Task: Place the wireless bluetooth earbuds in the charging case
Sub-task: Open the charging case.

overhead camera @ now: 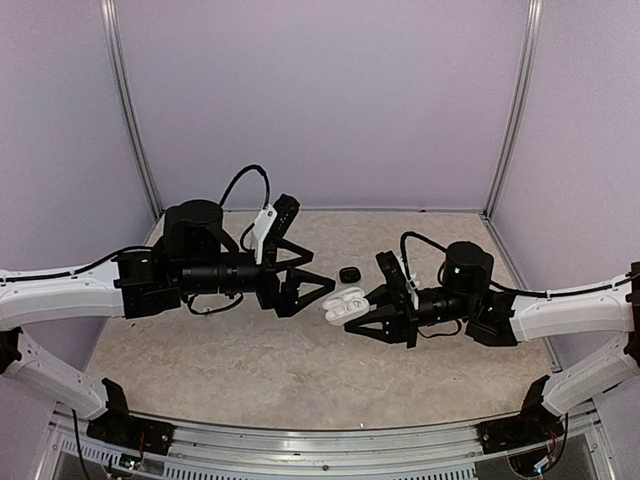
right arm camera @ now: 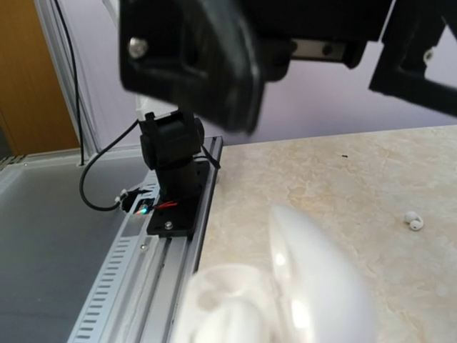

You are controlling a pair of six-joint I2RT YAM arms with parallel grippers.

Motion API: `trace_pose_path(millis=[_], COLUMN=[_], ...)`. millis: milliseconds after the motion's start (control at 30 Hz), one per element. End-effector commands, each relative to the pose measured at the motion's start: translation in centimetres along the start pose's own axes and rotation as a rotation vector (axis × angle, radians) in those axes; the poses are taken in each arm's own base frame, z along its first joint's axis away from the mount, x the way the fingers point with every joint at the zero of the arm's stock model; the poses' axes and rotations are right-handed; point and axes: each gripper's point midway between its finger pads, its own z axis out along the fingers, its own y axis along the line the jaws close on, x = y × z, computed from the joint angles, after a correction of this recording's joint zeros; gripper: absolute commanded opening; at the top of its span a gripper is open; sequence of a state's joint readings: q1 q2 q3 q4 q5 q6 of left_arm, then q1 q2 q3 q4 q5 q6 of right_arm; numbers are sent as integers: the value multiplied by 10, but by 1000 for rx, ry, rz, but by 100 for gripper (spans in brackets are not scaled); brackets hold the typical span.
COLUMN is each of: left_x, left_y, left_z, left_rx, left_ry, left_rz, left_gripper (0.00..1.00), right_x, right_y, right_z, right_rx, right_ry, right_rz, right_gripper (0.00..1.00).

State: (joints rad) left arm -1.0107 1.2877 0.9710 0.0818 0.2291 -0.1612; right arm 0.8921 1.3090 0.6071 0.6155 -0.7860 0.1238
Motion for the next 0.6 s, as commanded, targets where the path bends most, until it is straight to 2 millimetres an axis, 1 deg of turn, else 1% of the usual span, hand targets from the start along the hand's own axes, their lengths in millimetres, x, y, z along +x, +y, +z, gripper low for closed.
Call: trace_pose_path(millis=[0,67,133,200,267,333,367,400,433,500,567], left_x=[-5,-5,-9,-6,10,35,46,63,70,94,106], left_y=[3,13,34,69,115,154,170,183,195,213,230], left_z=[-6,-10,-21,-35,-58,-83,-98,-113,-127,-154,-180], left_rx=[-4,-43,-123,-263,-470,-625,-693,-754,-804,-875,-924], left_ry=[-30,-45,-81,-103,-94,-70,-73,-68,-85,-97,-124], left_rz=[-15,-41,-101,-187,-291,-403,-457,-504,-541,-618,-664], left_gripper=[97,97,98,99,99,98,97,95,94,89,85], right_x=[-10,-9,-9,-9,-9,-8,-8,-7,-8,-7,-7], right_y=[4,3,2,0,-1,-2,-3,-2,-3,-3,-5], right_z=[2,1,1,0,-2,-2,-3,-3,-4,-5,-6], right_rx=[-20,-12,0,8,16,19,20,19,22,22,29], right_ry=[-20,-19,-20,-22,-26,-24,-23,-23,-24,-23,-24], right_rz=[-29,-28,-26,-20,-20,-17,-17,-18,-20,-21,-22], right_gripper=[0,0,0,0,0,0,0,0,0,0,0])
